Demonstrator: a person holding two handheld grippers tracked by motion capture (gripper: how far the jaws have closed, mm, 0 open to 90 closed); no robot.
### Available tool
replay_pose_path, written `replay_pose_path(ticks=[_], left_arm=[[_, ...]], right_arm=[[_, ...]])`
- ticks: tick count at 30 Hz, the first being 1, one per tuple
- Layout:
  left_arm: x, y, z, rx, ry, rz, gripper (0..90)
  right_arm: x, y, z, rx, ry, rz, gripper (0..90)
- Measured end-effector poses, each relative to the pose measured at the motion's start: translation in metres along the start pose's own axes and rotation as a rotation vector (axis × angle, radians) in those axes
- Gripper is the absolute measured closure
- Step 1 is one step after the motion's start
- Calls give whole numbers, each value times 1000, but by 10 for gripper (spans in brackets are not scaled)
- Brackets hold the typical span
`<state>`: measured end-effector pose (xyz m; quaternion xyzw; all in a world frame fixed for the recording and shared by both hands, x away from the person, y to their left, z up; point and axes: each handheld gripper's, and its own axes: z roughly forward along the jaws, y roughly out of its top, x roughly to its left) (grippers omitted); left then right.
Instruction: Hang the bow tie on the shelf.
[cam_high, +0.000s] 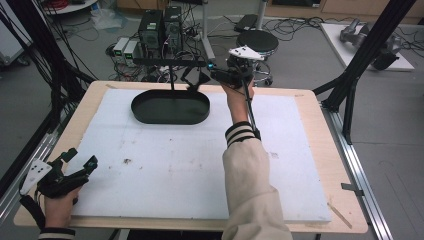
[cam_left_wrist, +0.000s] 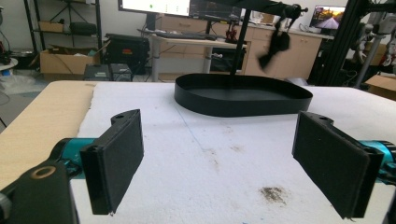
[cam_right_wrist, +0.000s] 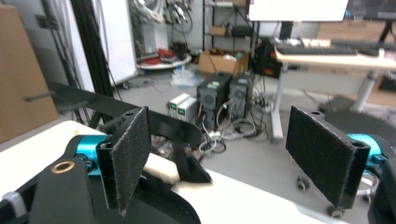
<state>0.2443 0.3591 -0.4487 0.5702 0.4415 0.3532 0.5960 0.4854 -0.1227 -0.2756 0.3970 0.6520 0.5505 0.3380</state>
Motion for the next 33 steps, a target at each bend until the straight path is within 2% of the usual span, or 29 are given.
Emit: replay_pose_path(ticks=[2,3,4,5,6,7,10,12,13,14,15,16,18,21,22,23,27,30,32,33], left_arm=[[-1,1,-1,-3,-1,1,168],[-1,1,-1,-3,-1,1,168],[-1,2,-1,-6,-2,-1,168],[-2,3,-1,-6,-6,-2,168],[-4,4,-1,-6,-11,3,168],[-4,4,-1,-6,-11,3,168],[-8,7,-1,-14,-20,12,168],[-10,9,-2,-24,-23,10,168],[-10,9,-2,-24,-23,10,168],[-10,10,-2,-25,-24,13,168],[-12,11,-1,-28,-29,14,168],[-12,12,-1,-30,-31,15,168],[-14,13,0,-33,-38,18,168],[-16,14,2,-33,-45,21,168],[-18,14,2,-36,-48,20,168],[-19,15,3,-39,-51,19,168],[-26,19,6,-47,-70,30,168],[-27,20,7,-49,-74,33,168],[-28,20,7,-48,-75,33,168],[-28,20,8,-47,-75,33,168]], right_arm=[[1,3,-13,-46,-2,-24,214],[1,3,-13,-46,-2,-24,214],[0,4,-26,-62,-3,-25,186],[0,4,-26,-62,-3,-25,186],[-2,6,-36,-39,-17,-17,112],[-2,6,-42,-41,-17,-13,112],[-2,6,-66,-112,-55,-61,111],[-3,10,-80,-87,-52,-44,111],[-3,10,-80,-87,-52,-44,111],[-2,12,-98,-116,-64,-39,111],[-1,12,-108,-152,-71,-44,111],[1,12,-119,-165,-82,-46,111],[3,12,-139,-146,-117,-38,111],[6,10,-172,-182,-130,-39,111],[6,10,-172,-182,-130,-39,111],[7,7,-193,-205,-151,-53,111],[5,-5,-231,-244,-180,-47,112],[1,-21,-251,-234,-207,-55,112],[-3,-34,-260,-219,-221,-60,111],[-3,-34,-260,-219,-221,-60,111]])
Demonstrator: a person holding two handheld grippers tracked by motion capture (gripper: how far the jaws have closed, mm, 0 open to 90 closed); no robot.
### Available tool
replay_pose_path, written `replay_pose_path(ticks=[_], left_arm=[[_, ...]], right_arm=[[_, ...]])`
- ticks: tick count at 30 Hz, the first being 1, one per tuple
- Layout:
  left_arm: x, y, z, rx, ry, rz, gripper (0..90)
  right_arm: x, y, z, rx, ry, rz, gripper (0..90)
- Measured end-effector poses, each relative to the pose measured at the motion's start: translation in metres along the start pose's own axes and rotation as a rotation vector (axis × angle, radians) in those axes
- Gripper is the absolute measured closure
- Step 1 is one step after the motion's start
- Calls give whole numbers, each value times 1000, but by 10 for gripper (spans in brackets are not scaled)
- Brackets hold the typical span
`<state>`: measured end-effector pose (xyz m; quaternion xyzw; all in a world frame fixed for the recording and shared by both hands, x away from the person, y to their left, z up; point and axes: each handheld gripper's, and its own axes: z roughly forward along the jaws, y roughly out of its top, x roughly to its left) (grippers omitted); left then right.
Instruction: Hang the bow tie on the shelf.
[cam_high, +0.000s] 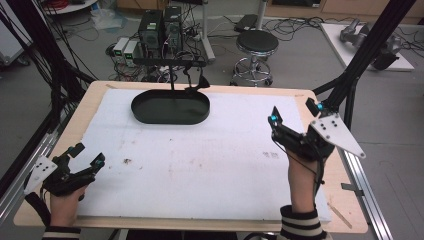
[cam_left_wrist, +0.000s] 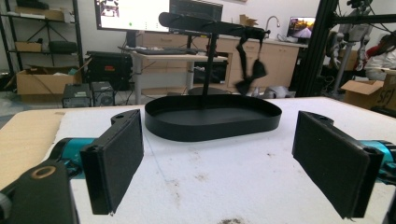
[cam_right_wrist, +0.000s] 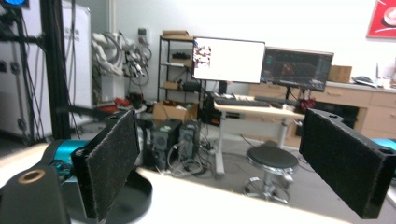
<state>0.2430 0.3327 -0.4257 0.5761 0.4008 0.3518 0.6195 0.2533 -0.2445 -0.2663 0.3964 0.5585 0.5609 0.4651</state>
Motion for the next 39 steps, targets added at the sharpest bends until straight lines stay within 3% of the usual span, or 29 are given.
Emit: replay_pose_path(ticks=[4,6,13,14,16,17,19,22,25,31,39], left_arm=[[0,0,3,-4,2,-2,168],[0,0,4,-2,2,1,168],[-1,0,6,3,9,19,168],[0,0,6,4,9,21,168],[0,0,5,4,15,20,167],[0,0,5,2,18,19,168],[0,0,5,3,20,21,167],[-1,-1,6,4,22,24,166],[-1,0,6,3,25,24,165],[0,-1,6,3,34,26,163],[0,0,5,5,46,29,154]], right_arm=[[-15,-29,-23,1,-43,1,111],[-19,-39,-30,12,-35,24,112],[-19,-70,-44,15,-16,12,111],[-20,-81,-46,24,-18,18,111],[-20,-86,-47,31,-22,26,111],[-21,-96,-50,18,-27,50,111],[-23,-105,-52,4,-32,53,111],[-25,-110,-51,27,-5,45,111],[-26,-118,-51,7,24,42,111],[-24,-130,-45,19,79,20,111],[-26,-134,-44,34,86,20,111]])
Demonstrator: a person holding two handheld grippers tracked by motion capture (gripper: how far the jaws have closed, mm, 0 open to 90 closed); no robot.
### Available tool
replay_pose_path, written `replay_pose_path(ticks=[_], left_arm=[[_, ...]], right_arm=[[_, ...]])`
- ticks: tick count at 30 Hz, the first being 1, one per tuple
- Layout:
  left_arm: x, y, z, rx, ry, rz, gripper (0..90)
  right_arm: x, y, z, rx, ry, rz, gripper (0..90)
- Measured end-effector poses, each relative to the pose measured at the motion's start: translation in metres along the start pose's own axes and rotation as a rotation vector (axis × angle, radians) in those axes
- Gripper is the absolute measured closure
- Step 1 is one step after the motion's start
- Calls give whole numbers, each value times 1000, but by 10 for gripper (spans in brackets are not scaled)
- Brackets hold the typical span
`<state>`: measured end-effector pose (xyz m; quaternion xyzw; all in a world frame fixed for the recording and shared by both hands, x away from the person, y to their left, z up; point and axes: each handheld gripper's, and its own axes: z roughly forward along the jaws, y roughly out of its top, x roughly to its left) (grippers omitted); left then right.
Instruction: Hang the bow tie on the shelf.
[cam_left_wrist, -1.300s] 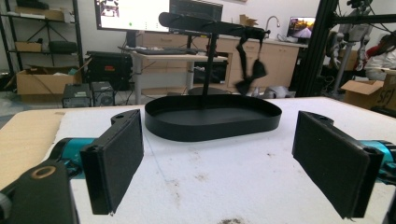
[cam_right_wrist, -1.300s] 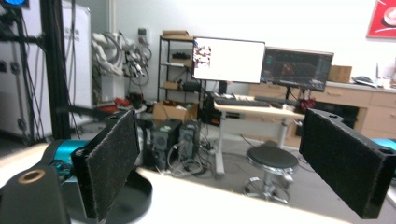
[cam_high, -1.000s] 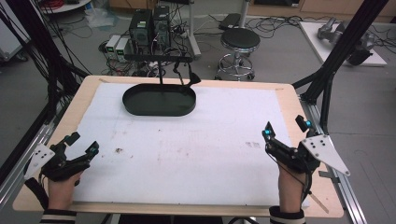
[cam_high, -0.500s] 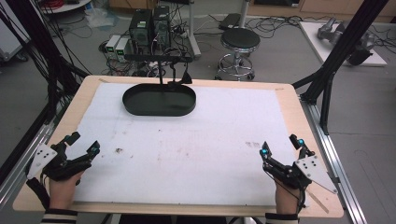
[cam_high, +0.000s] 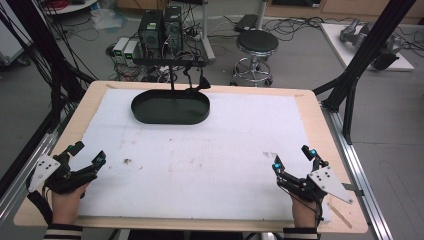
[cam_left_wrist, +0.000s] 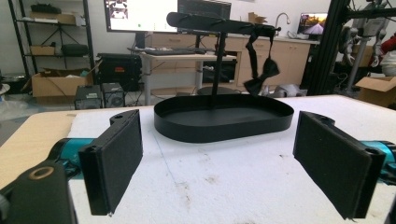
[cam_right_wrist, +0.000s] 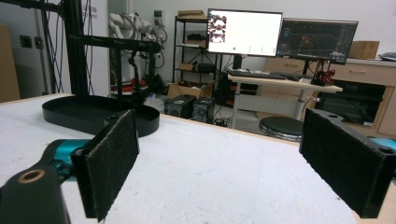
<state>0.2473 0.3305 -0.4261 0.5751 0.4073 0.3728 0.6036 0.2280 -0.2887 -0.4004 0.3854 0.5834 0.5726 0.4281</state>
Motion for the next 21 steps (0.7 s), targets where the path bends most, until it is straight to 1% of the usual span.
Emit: replay_pose_path(ticks=[5,16,21], left_arm=[[0,0,0,1,2,0,153],[0,1,-1,0,11,2,151],[1,2,-1,-3,9,3,151]], right_arm=[[-1,-1,-1,1,0,7,111],[-2,-3,-1,5,-3,-3,111],[-3,-3,-2,5,-8,5,111]])
